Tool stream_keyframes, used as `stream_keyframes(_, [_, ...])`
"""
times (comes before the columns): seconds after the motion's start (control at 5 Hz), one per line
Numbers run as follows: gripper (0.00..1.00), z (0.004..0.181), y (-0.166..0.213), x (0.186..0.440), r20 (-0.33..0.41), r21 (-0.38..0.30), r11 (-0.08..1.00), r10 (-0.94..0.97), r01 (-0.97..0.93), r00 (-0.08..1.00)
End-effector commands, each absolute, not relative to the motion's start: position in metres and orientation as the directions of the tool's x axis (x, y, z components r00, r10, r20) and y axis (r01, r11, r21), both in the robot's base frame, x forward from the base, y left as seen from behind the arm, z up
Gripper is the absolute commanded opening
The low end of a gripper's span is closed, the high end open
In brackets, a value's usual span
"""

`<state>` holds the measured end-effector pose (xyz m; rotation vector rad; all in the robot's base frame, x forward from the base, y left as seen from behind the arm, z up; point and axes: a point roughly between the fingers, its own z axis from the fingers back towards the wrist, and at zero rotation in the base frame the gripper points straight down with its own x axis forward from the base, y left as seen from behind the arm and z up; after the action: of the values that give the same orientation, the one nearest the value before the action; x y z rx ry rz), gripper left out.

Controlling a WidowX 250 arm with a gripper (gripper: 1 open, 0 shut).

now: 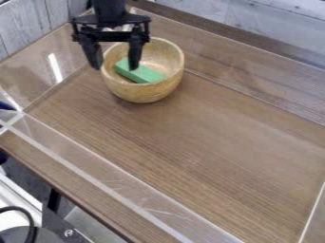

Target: Remove the green block from inside the brown bowl and put it on the table

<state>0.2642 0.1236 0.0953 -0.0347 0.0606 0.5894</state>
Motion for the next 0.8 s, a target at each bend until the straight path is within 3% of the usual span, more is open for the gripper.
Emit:
stream_keyframes(0.0, [1.00, 0.109, 0.120, 0.287, 0.050, -0.026, 0.806, 0.592, -0.591, 0.804])
stream_keyframes(0.4, [1.00, 0.111, 0.118, 0.292, 0.037, -0.128, 0.730, 0.680, -0.671, 0.732])
stream_keyframes(0.6, [1.00, 0.102, 0.123, 0.299, 0.023, -0.140, 0.644, 0.762, -0.752, 0.647])
